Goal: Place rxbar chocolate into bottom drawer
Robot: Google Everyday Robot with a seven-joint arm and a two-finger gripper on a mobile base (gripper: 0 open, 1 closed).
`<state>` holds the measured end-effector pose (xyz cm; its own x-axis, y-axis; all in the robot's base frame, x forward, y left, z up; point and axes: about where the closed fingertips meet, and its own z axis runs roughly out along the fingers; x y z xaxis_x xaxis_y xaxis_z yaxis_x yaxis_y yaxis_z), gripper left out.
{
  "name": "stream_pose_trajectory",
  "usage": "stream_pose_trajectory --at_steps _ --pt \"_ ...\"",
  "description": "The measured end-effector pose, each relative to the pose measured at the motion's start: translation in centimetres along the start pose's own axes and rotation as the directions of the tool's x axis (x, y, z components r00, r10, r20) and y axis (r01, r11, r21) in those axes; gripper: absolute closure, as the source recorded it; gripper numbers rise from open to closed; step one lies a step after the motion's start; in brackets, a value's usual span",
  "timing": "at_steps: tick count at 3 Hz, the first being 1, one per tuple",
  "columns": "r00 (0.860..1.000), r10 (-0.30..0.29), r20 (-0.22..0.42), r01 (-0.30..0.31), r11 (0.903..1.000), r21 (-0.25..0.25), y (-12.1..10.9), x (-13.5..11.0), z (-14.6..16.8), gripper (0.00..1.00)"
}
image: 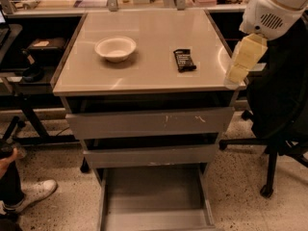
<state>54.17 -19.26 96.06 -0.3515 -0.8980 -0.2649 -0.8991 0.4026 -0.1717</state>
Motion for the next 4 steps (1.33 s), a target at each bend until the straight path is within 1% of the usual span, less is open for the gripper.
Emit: stream_pose_trajectory --at_steps 1,2,3,4 --pt "0.999 0.045 0.015 -0.045 0.9988 -0.019 -2.0 -2.3 2.6 0.0" --pt "0.997 0.071 0.013 -0.071 0.9967 -0.041 -3.9 -4.4 5.0 0.0" --pt "0.996 0.089 -0.009 -0.089 0.9926 -0.083 -6.3 -7.1 8.9 0.0" --pt "0.996 0.088 0.0 -0.088 0.9933 -0.075 -6.5 -7.3 9.1 0.0"
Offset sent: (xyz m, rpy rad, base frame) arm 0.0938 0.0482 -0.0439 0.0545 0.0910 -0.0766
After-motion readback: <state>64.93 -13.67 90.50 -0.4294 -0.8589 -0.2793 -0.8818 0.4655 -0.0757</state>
